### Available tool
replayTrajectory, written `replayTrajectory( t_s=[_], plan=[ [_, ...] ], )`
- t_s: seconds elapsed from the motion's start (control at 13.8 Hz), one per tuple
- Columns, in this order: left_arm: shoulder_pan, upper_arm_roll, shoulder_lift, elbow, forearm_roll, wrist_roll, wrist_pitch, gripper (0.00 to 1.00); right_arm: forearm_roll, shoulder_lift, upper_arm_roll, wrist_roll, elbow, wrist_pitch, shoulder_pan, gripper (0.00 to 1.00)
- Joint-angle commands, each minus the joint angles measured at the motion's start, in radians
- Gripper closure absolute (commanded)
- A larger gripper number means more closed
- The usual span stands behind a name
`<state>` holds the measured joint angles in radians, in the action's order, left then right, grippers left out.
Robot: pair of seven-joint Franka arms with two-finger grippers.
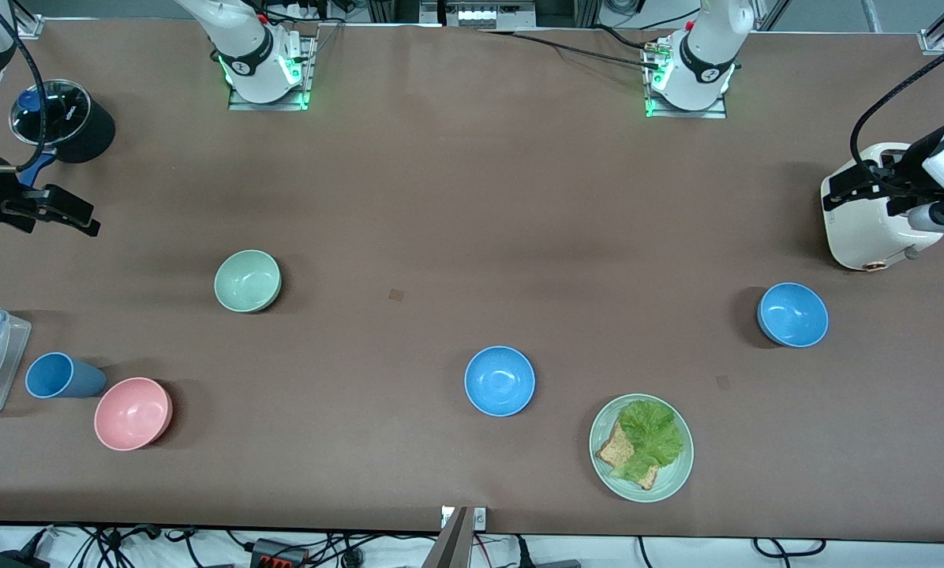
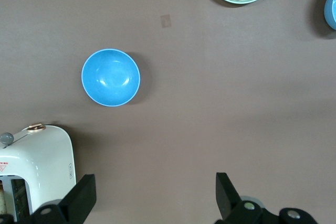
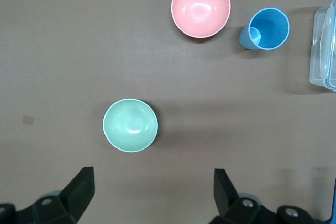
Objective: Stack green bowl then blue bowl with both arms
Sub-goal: 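Reach the right gripper to the green bowl while the left gripper reaches blue bowl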
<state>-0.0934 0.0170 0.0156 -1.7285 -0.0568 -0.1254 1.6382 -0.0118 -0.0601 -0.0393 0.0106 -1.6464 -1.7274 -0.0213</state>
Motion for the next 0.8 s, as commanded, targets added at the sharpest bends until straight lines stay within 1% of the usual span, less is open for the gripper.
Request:
replayTrajectory(
  t_s=[0.0, 0.44, 0.58, 0.73],
  plan=[
    [-0.003, -0.002, 0.012, -0.006, -0.024, -0.005, -0.001, 0.0, 0.013, 0.013, 0.004, 0.005, -0.012, 0.003, 0.0, 0.0],
    [-0.003, -0.002, -0.009, 0.003, -0.026, -0.007, 0.003, 0.0, 0.015, 0.011, 0.004, 0.008, -0.013, 0.005, 0.0, 0.0],
    [-0.011, -0.012, -0.064, 0.004, -0.023, -0.01, -0.004, 0.0, 0.015, -0.004, 0.004, 0.008, -0.013, -0.004, 0.0, 0.0],
    [-0.038, -0.012, -0.098, 0.0, -0.011, -0.052, 0.017, 0.0, 0.015, -0.062, 0.004, 0.006, -0.012, -0.032, 0.001, 0.0]
  ],
)
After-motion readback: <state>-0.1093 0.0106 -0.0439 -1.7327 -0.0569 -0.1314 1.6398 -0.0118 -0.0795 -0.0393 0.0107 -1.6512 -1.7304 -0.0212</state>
